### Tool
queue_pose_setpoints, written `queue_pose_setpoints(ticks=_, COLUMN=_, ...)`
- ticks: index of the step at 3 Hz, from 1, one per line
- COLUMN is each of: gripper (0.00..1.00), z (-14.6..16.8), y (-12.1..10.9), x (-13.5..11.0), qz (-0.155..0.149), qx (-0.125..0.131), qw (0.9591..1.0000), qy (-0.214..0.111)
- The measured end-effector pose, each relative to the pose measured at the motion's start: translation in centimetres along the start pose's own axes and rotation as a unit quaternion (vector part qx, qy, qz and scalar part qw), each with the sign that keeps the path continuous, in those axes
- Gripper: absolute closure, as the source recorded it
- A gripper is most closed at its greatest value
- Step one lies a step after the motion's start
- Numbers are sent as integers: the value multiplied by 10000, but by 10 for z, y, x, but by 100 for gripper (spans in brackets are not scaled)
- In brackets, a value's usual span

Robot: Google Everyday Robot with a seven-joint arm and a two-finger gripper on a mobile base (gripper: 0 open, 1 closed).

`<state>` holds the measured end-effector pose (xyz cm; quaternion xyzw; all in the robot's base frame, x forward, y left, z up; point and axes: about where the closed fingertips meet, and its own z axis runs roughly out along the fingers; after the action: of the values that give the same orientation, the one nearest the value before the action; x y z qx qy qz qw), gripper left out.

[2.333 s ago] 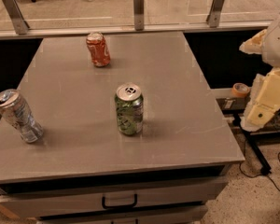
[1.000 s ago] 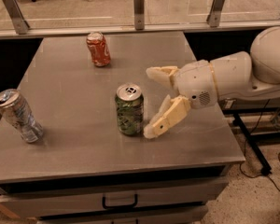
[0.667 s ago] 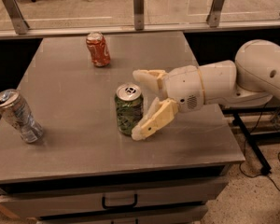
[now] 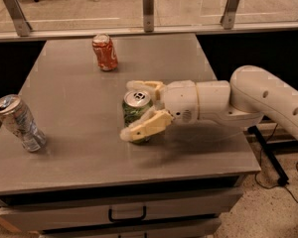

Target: Pick green can

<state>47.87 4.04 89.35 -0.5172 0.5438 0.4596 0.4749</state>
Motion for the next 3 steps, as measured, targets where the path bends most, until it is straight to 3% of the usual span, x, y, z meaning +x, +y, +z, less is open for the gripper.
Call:
queue_pose_setpoints(ticks=2, gripper=64, z=-1, y=-7, x=-9, qz=-332, qx=-53, qw=9969, qy=-719)
queue_pose_setpoints(ticks=3, gripper=87, z=-32, y=-11, x=-49, qz=-557, qx=203, qw=9924, qy=-1075)
